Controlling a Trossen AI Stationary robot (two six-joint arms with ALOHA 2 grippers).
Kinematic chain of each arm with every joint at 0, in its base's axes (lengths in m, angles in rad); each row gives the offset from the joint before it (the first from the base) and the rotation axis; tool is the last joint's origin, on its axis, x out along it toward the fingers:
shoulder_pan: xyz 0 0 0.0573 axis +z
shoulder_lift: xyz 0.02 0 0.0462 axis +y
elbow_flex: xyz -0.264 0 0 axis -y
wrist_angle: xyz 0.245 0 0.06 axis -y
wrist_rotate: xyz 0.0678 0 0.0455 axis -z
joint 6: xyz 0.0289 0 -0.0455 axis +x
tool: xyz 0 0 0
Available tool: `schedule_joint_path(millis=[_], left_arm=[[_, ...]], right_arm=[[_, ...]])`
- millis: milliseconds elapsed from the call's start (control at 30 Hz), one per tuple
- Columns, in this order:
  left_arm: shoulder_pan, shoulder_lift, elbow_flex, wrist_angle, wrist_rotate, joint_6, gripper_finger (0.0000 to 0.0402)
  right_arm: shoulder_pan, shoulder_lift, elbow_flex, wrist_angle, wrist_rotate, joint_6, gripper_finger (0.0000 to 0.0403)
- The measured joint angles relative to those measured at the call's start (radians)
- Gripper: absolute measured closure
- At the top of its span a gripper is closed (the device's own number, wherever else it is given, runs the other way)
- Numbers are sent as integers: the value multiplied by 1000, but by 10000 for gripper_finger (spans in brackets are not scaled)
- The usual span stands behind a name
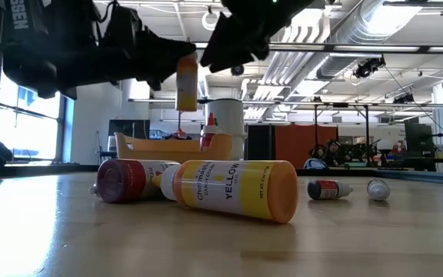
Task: Pick & Place food coloring
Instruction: Put the large yellow food coloring bottle into the yellow bin
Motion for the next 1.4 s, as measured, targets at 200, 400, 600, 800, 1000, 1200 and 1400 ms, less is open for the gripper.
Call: schedule_joint_path(millis=[200, 400, 600, 800, 1000, 1200, 1400], left_arm=[[-44, 0, 0, 27, -5, 26, 284], [-42, 0, 0, 26, -10, 26, 284], [-42, 0, 0, 26, -11, 25, 284], [-42, 0, 40, 26, 18, 21, 284], [-42, 0, 103, -71, 32, 9, 284], [-42, 0, 128, -141, 28, -5, 284], [-42, 1, 129, -158, 19, 1, 284]], right_arm=[[-70, 12, -1, 89, -202, -11, 187], [-92, 11, 1, 130, -331, 3, 187], [-90, 12, 0, 131, -333, -24, 187], [-90, 36, 0, 134, -342, -28, 187], [-90, 52, 0, 149, -354, -71, 192], [-90, 51, 0, 135, -325, -75, 231], [-89, 50, 0, 87, -326, -76, 260]])
